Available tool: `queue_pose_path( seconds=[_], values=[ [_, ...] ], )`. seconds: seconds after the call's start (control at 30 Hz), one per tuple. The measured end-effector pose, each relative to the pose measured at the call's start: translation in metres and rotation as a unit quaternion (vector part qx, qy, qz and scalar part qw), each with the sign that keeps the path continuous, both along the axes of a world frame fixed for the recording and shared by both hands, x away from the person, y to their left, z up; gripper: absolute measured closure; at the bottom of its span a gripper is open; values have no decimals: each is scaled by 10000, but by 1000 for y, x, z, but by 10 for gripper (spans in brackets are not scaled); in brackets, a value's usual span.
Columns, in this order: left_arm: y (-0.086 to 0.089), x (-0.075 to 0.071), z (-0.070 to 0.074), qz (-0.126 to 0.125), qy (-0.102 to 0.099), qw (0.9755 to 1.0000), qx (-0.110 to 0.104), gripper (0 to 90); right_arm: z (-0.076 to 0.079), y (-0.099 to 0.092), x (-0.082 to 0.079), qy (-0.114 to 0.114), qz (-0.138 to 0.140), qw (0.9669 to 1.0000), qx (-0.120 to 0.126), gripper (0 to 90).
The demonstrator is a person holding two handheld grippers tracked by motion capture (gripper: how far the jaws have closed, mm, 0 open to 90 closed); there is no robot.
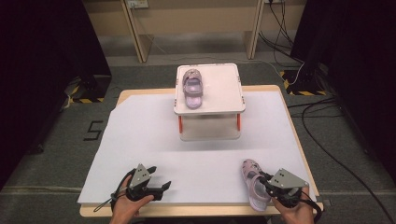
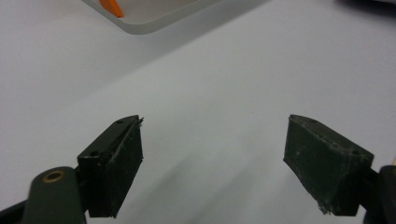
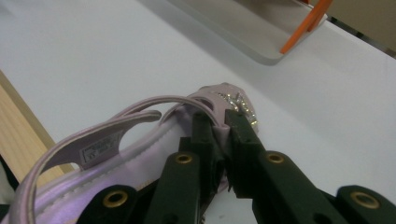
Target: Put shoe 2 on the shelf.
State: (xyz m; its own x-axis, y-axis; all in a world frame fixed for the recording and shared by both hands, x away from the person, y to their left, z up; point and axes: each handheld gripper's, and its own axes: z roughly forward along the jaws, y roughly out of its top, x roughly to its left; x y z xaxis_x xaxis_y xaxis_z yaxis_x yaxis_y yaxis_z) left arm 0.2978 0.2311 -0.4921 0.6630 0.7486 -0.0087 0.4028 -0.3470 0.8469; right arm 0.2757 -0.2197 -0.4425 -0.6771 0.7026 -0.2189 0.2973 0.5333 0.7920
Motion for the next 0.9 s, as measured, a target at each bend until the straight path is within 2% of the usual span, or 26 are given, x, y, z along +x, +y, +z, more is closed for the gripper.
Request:
queue_pose_path(
  seconds=[0.07, 0.2, 0.33, 0.43, 0.6, 0.63, 0.9],
  values=[
    [0, 0, 0, -4, 1, 10000, -1, 188, 2, 1, -1, 23, 62, 9999, 130, 838],
    [0, -1, 0, -27, -10, 10000, 5, 188, 6, 3, -1, -27, 83, 9997, 218, 839],
    [0, 0, -1, -3, 6, 10000, -5, 188, 15, 3, 8, -31, 166, 9988, 451, 840],
    [0, 0, 0, 1, 11, 10000, -17, 188, 20, 4, 12, -51, 196, 9984, 530, 840],
    [1, 1, -1, 10, 26, 10000, 8, 188, 36, 7, 19, -239, 243, 9978, 565, 839],
    [1, 1, 0, 12, 35, 10000, -5, 188, 44, 9, 23, -333, 302, 9972, 604, 839],
    [2, 0, 0, 22, 13, 10000, -7, 188, 67, 26, 35, -458, 498, 9946, 782, 840]
  ],
)
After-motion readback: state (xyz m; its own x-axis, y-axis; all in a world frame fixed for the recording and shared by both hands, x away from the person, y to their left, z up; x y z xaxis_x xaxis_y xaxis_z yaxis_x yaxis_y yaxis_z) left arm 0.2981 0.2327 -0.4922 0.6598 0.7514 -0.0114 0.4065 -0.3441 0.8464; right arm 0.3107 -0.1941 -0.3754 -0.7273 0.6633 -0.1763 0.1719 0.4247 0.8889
